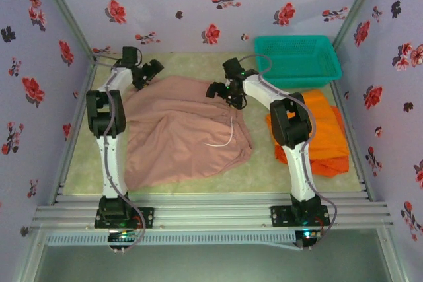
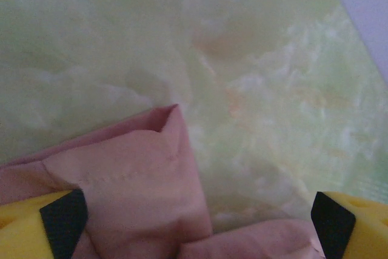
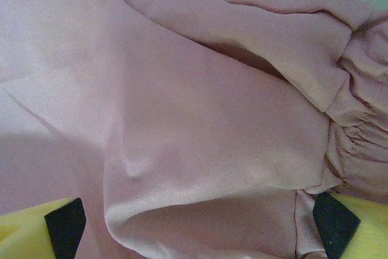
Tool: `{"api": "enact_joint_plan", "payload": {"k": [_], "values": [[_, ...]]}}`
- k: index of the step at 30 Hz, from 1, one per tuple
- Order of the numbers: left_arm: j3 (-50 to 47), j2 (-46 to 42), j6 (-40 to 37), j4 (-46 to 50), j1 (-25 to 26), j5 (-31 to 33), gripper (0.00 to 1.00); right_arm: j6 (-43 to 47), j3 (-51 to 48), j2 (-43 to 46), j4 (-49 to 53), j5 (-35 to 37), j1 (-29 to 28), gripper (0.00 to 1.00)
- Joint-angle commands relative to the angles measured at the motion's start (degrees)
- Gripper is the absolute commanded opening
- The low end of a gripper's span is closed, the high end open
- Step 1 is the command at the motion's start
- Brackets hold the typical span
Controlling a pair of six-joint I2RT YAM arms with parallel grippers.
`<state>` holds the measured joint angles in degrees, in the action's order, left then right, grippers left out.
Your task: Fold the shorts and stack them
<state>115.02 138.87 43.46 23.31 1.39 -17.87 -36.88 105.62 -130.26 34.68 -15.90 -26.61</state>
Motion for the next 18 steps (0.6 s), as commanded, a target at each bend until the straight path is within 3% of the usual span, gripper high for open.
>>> {"api": "enact_joint_plan", "payload": {"k": [1,10,18], "values": [[4.2,2.5,1.0,-0.2,0.1,-0.6,0.99,2.0,0.3,-0.4,2.6,1.0,0.6,0.99],[11.2,9.8,3.2,-1.5,-2.5,1.2,0.99,1.4,-6.2,3.0,0.6,3.5,2.4,0.99],[16.2,14.0,3.5,-1.6,-4.1,6.6,0.99,0.3,-7.4,3.4,0.7,5.6,4.1,0.99]]}}
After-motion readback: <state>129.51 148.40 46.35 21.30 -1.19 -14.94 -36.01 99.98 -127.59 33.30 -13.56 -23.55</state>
